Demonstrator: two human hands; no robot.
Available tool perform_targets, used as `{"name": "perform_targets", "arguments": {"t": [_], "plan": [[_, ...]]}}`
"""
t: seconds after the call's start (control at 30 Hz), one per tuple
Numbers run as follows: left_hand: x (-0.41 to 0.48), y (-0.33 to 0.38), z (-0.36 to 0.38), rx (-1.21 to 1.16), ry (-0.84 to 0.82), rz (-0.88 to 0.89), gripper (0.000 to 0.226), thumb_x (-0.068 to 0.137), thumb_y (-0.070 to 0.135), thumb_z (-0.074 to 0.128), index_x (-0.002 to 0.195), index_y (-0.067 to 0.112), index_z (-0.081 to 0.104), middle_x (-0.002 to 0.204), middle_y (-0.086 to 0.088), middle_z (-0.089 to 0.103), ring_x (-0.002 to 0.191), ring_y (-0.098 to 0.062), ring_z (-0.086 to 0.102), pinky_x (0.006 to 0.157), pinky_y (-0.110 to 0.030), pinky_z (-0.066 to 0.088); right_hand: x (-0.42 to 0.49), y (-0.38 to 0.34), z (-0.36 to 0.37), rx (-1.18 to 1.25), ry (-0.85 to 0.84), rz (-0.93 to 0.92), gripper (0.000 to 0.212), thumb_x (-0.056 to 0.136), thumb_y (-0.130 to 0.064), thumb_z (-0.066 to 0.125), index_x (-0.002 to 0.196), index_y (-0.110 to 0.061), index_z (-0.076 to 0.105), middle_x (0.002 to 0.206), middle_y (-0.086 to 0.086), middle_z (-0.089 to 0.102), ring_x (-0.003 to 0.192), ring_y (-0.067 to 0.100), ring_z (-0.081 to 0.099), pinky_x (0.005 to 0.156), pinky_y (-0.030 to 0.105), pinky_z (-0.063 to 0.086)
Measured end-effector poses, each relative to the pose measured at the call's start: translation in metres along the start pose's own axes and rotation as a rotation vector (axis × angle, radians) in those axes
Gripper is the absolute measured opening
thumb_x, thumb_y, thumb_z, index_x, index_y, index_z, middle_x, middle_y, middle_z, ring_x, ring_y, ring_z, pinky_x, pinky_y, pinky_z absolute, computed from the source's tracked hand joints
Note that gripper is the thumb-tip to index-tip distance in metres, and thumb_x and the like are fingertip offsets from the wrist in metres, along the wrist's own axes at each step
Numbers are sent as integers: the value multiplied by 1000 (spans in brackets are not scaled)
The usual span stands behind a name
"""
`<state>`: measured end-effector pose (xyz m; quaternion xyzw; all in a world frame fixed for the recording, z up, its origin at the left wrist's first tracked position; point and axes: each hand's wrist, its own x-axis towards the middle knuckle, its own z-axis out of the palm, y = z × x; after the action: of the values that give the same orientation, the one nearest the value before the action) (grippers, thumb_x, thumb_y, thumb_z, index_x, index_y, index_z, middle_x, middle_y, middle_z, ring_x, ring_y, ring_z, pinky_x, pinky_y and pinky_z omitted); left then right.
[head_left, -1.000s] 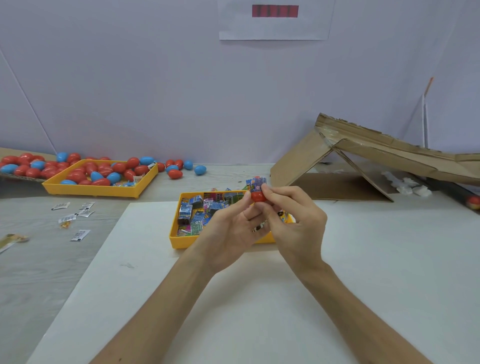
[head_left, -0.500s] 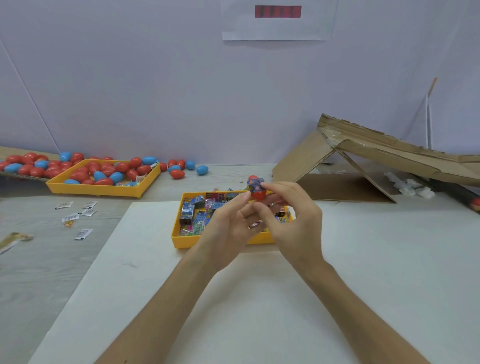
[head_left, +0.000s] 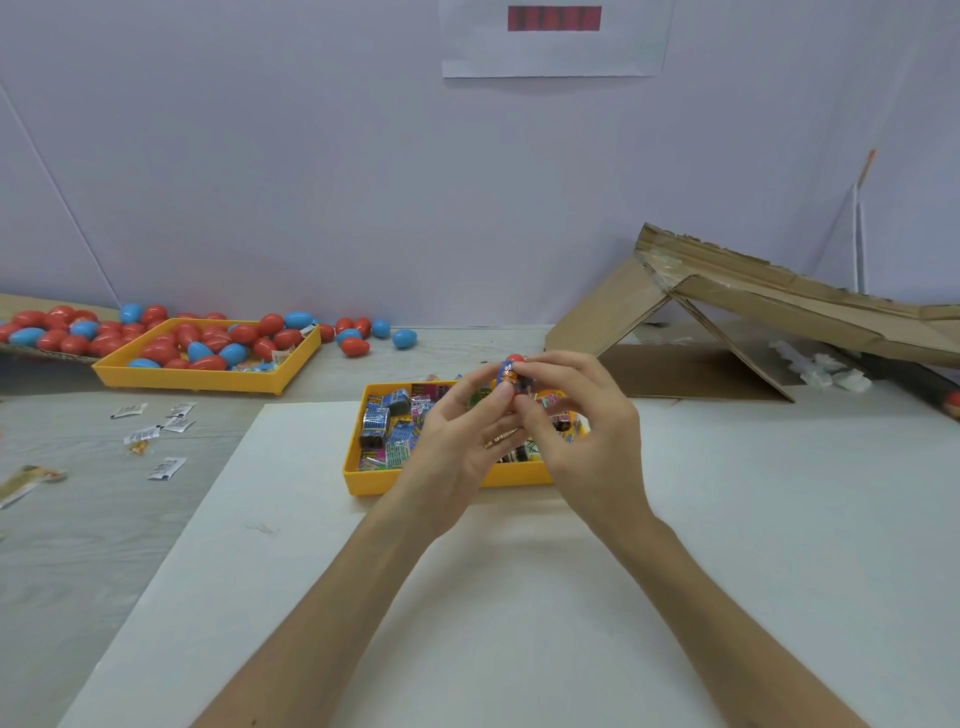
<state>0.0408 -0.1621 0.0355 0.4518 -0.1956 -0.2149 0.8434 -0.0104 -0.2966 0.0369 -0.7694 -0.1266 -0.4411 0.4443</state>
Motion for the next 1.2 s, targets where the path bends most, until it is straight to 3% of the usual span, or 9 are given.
{"name": "perform_targets", "arguments": {"t": [0.17,0.33,0.4,0.6,0.97,1.1,1.2], "plan": [[0,-2,-1,-6,-49,13,44,92,19,68,135,13,62,124,-13,68,113,-27,66,93,-34,55,3,-1,-3,62,35,66,23,89,-2,73,110,-11,74,112,1,65,98,14,68,76,38,58],[1,-3,-3,37,-7,51,42,89,18,69,130,12,66,114,-12,72,104,-24,69,97,-38,57,2,-2,-3,19,60,55,21,87,-4,76,108,-10,76,111,3,66,98,14,67,74,43,57],[1,-3,-4,77,20,76,41,87,19,71,127,13,66,114,-13,72,104,-25,69,97,-40,57,2,-2,-4,-12,73,29,19,86,-5,77,105,-9,77,109,4,67,96,13,67,72,42,56],[2,-1,-2,153,47,129,47,71,31,83,115,21,69,102,-7,73,89,-17,68,80,-29,57,2,-2,-6,-50,91,5,10,84,-8,80,94,-6,78,98,7,68,83,12,66,68,36,55],[1,3,-4,277,36,220,35,83,13,79,114,17,65,110,-10,73,97,-28,73,84,-33,59,4,5,-8,-43,46,7,7,85,-12,80,90,-9,78,89,1,69,70,15,65,64,29,54],[2,8,-8,370,55,248,31,80,16,80,107,26,70,107,-7,74,94,-31,74,83,-36,60,5,8,-8,-58,6,-7,1,87,-11,77,86,-11,77,86,-3,68,70,13,64,63,23,51],[2,10,-8,440,71,276,29,76,17,83,96,34,71,108,-1,74,92,-23,75,77,-29,60,3,10,-5,-109,-19,-31,7,88,-8,73,83,-12,74,83,-6,66,69,10,61,63,18,48]]}}
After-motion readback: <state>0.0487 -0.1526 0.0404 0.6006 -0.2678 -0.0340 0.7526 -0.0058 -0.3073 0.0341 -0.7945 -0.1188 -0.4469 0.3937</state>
